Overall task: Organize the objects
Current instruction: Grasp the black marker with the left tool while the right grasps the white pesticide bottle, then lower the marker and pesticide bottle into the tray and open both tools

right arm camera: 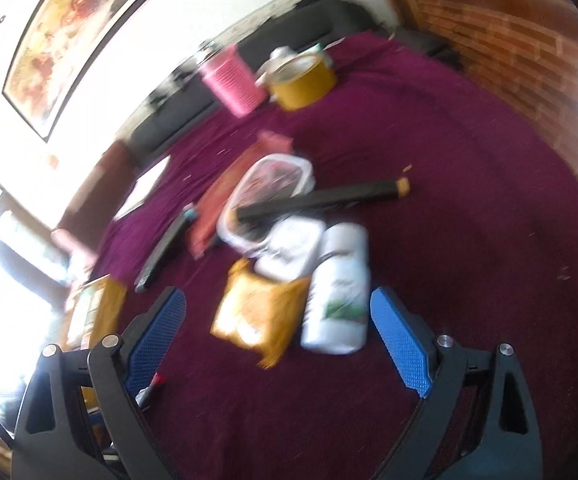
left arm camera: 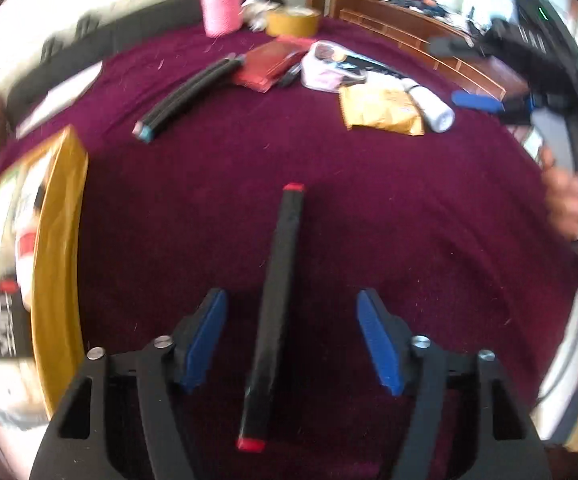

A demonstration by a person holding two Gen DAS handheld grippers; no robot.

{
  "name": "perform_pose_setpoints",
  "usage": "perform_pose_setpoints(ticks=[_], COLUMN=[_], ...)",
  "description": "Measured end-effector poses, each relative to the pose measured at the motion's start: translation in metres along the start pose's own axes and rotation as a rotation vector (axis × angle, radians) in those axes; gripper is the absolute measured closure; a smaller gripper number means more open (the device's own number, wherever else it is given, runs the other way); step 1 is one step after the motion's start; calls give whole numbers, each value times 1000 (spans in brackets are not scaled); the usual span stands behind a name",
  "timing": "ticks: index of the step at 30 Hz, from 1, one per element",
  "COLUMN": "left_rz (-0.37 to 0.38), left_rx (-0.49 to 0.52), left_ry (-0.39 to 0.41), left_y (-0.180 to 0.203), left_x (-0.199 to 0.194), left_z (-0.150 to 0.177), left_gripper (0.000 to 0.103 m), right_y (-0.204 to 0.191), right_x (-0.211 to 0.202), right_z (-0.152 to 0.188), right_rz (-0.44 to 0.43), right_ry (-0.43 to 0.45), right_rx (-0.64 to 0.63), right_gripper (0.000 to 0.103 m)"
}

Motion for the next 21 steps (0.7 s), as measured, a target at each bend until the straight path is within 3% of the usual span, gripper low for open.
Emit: perform_pose_setpoints(ticks=[2, 3, 4, 5, 8, 13, 16, 21], left_rz=[4, 4, -2, 7, 67, 96, 113, 115], left_rx=[12, -1, -4, -12, -73, -95, -94, -122], left_ry=[32, 50, 61, 73, 96, 164, 225, 305], left_y=[4, 3, 2, 0, -8, -9, -7, -18], left_x=[3, 3, 1, -2, -10, -38, -61, -100], left_z=[-3, -4, -5, -6, -2, 5, 5, 12], left_gripper=[40, 47, 57, 91, 92, 92, 92, 92], right_y=[2, 4, 4, 5, 5, 4, 2, 6], right_x=[-3, -4, -3, -2, 6, 32, 49, 46], right_z=[-4, -7, -8, -9, -5, -1, -4, -5], right_rz=[-4, 35, 73, 122, 230, 369, 434, 431], right_ry=[-15, -17, -20, -20, -41, -96, -124, -111], right_rx=[19, 12, -1, -22, -85, -144, -167, -140], right_gripper=[9, 9, 9, 9, 10, 51, 69, 72])
Point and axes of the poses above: each gripper's, at about its wrist camera, not at the fingertips, and x roughly the way its jaws point, y to its right, z to its underside, the point moved 4 cm from there along x, roughly the way its jaws point, and after that the axes turned 14 degrees about z, right-handed, at the moved point
